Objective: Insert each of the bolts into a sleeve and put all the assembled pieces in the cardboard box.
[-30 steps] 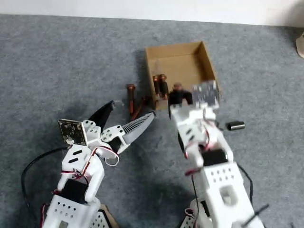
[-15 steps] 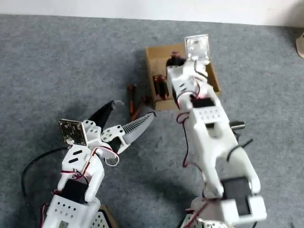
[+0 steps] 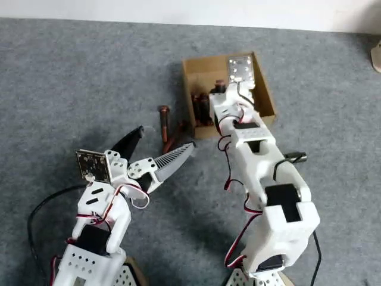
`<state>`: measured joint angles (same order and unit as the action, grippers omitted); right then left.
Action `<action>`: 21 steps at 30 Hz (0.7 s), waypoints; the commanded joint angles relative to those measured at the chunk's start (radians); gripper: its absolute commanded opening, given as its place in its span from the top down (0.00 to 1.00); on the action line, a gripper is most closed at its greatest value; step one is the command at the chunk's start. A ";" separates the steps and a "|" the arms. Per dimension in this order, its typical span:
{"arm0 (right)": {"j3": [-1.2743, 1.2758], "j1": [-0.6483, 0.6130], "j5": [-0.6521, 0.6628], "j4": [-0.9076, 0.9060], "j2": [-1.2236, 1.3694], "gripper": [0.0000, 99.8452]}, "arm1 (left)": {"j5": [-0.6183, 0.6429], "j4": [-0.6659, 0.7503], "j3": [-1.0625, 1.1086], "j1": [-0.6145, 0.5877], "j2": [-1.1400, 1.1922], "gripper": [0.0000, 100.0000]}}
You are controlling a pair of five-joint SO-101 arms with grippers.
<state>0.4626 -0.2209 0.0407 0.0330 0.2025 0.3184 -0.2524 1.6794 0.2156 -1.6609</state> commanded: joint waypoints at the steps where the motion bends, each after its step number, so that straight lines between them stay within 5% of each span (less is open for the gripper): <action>1: -0.062 0.016 0.003 0.024 -0.030 0.93 | -0.006 0.003 0.024 0.018 -0.001 0.55; 13: -0.062 0.018 -0.173 -0.286 -0.295 0.86 | -0.006 0.002 0.024 0.018 -0.001 0.55; 21: -0.061 0.208 -0.388 -0.484 -0.460 0.86 | -0.006 0.002 0.024 0.018 -0.001 0.55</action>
<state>0.4473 -0.0905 -0.2631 -0.3874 -0.1657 0.3184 -0.2524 1.6794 0.2156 -1.6594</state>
